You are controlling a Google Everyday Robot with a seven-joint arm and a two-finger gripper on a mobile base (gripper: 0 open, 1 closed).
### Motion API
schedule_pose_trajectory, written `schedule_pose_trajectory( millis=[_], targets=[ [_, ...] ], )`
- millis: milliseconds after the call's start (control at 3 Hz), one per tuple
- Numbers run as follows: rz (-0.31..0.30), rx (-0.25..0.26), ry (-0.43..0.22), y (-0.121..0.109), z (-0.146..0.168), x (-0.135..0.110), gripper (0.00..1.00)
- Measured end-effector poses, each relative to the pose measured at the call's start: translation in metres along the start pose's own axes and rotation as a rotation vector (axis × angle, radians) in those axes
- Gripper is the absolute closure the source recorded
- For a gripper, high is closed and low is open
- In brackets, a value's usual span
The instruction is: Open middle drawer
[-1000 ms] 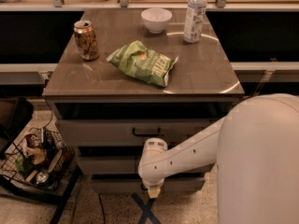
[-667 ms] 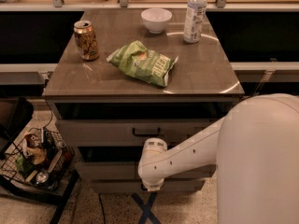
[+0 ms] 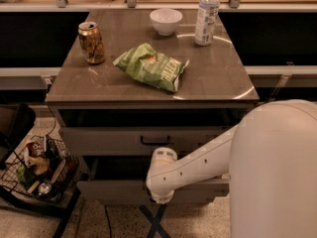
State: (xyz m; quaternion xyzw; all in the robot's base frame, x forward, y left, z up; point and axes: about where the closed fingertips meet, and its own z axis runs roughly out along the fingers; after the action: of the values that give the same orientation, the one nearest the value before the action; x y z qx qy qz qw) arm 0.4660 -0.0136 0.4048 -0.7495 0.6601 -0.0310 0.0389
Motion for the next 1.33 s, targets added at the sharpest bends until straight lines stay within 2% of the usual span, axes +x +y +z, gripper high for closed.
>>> schedule_pose_trajectory(
  millis=[333, 667, 1000, 1333],
  targets=[
    [0.000, 0.000, 0.000, 0.000, 0.000, 0.000, 1.00],
    [0.021, 0.018, -0.025, 0.021, -0.008, 0.002, 1.00],
    [0.022, 0.018, -0.026, 0.022, -0.008, 0.002, 1.00],
    [0.042, 0.035, -0.054, 0.040, -0.016, 0.006, 1.00]
  ],
)
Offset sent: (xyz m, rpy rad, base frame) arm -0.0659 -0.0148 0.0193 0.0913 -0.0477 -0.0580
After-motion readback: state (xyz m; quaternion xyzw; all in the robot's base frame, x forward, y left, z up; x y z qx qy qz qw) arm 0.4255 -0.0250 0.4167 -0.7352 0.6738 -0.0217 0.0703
